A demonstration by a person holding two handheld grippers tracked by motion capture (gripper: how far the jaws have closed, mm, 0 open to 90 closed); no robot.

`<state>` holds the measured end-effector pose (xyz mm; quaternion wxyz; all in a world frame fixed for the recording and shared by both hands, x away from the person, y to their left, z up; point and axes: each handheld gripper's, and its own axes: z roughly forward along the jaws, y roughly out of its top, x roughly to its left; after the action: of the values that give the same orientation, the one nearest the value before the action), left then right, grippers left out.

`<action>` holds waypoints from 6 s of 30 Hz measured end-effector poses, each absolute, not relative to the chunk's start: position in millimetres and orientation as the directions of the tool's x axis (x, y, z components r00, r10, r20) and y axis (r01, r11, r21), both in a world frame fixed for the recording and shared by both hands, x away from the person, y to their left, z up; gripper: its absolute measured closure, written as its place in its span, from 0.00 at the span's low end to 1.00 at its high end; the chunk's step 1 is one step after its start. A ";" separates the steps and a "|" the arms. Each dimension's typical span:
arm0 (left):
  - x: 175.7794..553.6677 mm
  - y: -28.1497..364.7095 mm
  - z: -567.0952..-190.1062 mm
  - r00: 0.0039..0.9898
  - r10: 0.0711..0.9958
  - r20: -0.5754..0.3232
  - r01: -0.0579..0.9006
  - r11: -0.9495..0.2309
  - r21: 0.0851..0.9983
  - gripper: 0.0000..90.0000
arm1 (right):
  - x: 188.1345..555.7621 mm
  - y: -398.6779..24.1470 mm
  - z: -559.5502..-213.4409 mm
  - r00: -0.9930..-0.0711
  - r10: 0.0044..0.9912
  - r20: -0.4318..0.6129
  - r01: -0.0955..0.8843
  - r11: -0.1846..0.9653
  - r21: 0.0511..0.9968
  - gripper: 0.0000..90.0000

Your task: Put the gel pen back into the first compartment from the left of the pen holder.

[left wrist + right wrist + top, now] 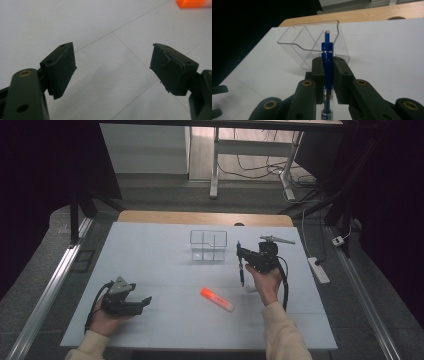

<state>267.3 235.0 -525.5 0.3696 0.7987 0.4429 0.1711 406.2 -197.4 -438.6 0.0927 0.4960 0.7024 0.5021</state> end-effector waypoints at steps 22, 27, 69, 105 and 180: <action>266.5 236.3 -526.0 0.546 0.836 -0.054 0.582 -0.332 0.742 0.23 | 402.6 -189.5 -430.3 -0.564 0.740 0.367 0.521 -0.026 0.853 0.89; 266.6 236.4 -526.1 0.546 0.836 -0.054 0.583 -0.333 0.741 0.23 | 402.8 -188.6 -429.9 -0.567 0.738 0.366 0.515 -0.029 0.857 0.89; 276.1 153.7 -484.3 0.676 0.730 -0.103 0.466 -0.315 0.827 0.23 | 366.9 -132.9 -443.5 -0.733 0.556 0.392 0.439 -0.053 0.897 0.89; 302.5 98.4 -488.0 0.754 0.637 -0.162 0.454 -0.326 0.829 0.76 | 343.8 -106.8 -459.0 -0.770 0.491 0.407 0.414 -0.100 0.905 0.88; 293.8 99.6 -476.7 0.889 0.457 -0.037 0.431 -0.804 0.411 0.88 | 310.7 -88.0 -460.3 -0.966 0.202 -0.160 0.030 0.703 0.710 0.61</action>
<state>293.8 99.6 -476.7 0.2086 0.9491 0.2339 0.0320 310.7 -88.0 -460.3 0.1135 0.0633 0.9158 0.3800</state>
